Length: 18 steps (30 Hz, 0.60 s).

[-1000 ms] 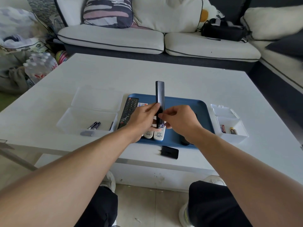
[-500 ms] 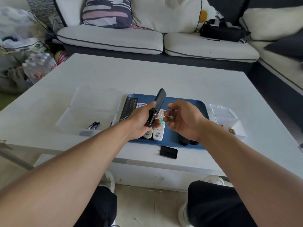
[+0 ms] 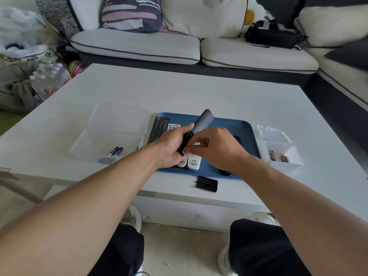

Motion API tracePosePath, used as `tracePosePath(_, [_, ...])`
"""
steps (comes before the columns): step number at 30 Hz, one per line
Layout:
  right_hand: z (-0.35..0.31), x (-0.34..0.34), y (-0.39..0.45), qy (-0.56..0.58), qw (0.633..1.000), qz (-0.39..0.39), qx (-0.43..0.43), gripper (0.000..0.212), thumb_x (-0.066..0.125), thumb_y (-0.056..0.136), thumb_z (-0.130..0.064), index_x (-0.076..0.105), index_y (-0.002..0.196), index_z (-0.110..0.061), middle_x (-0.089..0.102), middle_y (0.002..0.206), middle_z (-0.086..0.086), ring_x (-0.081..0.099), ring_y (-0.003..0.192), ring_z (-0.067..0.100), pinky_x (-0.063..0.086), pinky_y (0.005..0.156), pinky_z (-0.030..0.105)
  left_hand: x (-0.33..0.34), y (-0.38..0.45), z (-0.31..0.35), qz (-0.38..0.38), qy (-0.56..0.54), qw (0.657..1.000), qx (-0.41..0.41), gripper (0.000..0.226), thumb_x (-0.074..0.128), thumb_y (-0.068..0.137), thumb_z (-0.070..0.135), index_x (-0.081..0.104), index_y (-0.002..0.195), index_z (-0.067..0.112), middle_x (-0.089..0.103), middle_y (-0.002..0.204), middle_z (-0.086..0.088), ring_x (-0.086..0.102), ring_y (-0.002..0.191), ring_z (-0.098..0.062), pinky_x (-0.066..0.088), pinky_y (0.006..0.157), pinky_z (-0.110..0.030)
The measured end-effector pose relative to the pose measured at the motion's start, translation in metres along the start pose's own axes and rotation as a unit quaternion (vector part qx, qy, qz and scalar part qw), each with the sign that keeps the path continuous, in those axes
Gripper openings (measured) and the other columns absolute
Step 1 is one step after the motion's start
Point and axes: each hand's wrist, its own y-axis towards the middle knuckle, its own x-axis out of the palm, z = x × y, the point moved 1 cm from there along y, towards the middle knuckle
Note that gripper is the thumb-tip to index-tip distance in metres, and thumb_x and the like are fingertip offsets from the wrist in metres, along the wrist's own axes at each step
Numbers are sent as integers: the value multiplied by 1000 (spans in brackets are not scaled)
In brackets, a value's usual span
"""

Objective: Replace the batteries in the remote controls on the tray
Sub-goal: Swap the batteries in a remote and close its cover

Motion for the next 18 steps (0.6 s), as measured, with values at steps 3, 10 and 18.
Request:
tracePosePath(3, [-2,-3,2,-15,1000,12,-13,5,76,85,-38,76,89,-42,58,59,-22,52,59,3,37,56,24,3,-3,2,-13,-8,1000,-2,33,46,106,27,64,82,12,68,65,0,66,56,-11,57,62,-27])
tracePosePath(10, [-5,1,0,-37,998,-11,-40,7,76,85,-41,78,91,-45,54,61,-16,53,64,6,35,58,22,1,-6,1,1,-32,999,-20,37,42,107,32,63,83,14,65,64,0,60,55,-12,42,52,-20])
tracePosePath(18, [-4,-1,6,-45,998,-18,-48,10,74,87,-38,78,93,-45,65,79,-17,58,77,8,47,68,30,4,-9,2,-4,-30,999,-15,37,40,108,27,63,86,8,67,69,-6,65,64,-15,54,74,-32])
